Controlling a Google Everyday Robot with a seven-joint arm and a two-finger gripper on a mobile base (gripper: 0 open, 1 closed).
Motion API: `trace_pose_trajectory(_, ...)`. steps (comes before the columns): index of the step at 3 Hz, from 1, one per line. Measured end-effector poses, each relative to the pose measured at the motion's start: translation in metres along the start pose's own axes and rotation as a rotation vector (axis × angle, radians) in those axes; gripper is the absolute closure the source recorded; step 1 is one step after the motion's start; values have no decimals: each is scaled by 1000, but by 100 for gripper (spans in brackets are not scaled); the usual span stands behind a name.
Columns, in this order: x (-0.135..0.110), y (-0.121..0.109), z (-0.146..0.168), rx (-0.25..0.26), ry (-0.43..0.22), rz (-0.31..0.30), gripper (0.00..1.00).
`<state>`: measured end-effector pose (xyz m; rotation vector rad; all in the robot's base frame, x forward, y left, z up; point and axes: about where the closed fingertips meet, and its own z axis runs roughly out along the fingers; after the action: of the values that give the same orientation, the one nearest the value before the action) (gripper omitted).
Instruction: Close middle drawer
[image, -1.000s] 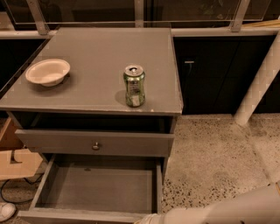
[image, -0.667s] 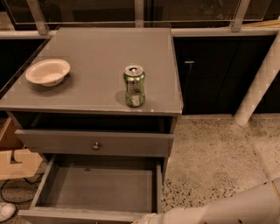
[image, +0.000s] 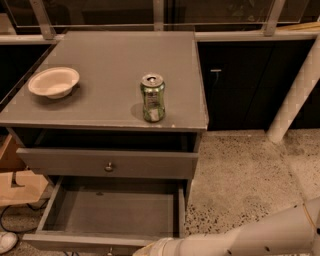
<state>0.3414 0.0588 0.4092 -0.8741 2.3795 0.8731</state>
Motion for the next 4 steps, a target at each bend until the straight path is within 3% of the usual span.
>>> trace_pose_trajectory(2,-35,-1,21,-8,-73,-59,100)
trace_pose_trajectory(4,-40,-2,24,10,-98,-60,100)
